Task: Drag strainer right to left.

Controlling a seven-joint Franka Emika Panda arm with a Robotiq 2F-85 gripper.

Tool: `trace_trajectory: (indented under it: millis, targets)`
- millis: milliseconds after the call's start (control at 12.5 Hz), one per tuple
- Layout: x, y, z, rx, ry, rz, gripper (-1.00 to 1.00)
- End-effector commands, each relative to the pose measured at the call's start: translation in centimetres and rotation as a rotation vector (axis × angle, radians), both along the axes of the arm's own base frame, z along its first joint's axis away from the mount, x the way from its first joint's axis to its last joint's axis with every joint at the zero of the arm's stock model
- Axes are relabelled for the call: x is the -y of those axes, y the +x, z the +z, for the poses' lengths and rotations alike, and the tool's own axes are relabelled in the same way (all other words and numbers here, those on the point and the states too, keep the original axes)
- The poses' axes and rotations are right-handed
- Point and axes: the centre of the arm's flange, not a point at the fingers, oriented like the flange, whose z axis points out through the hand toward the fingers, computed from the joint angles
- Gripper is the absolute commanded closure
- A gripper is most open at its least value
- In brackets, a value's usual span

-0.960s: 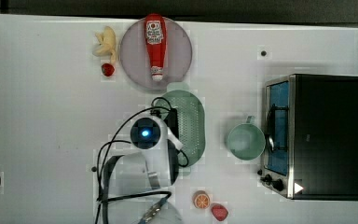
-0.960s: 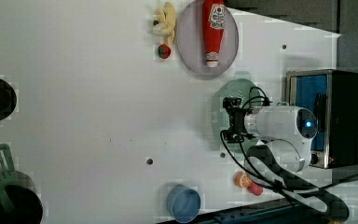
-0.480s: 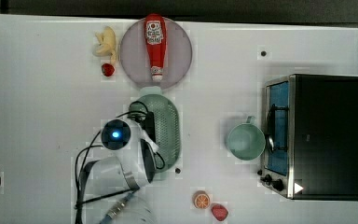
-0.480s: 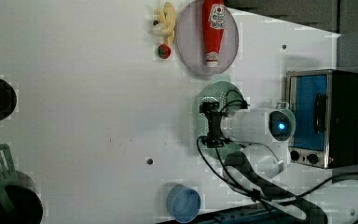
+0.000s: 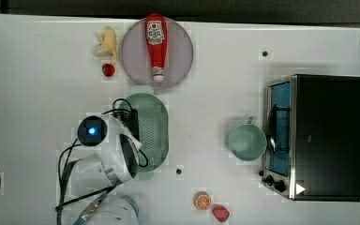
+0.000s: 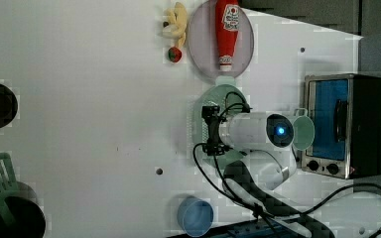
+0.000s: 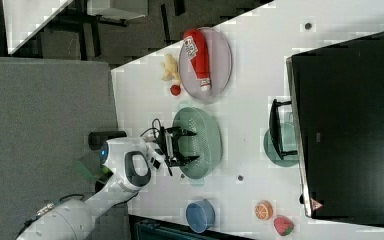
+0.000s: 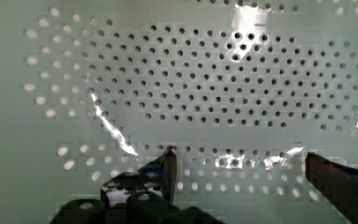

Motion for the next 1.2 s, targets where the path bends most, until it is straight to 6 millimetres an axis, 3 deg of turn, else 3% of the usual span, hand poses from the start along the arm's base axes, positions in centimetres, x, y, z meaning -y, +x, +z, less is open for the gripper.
trace_trajectory:
  millis: [80, 1200]
  targets:
    - [-3.4, 0.3, 1.5, 0.007, 0.010, -0.032, -1.00]
    - [-15.1, 0.9, 1.8, -0.015, 0.098, -0.081, -1.00]
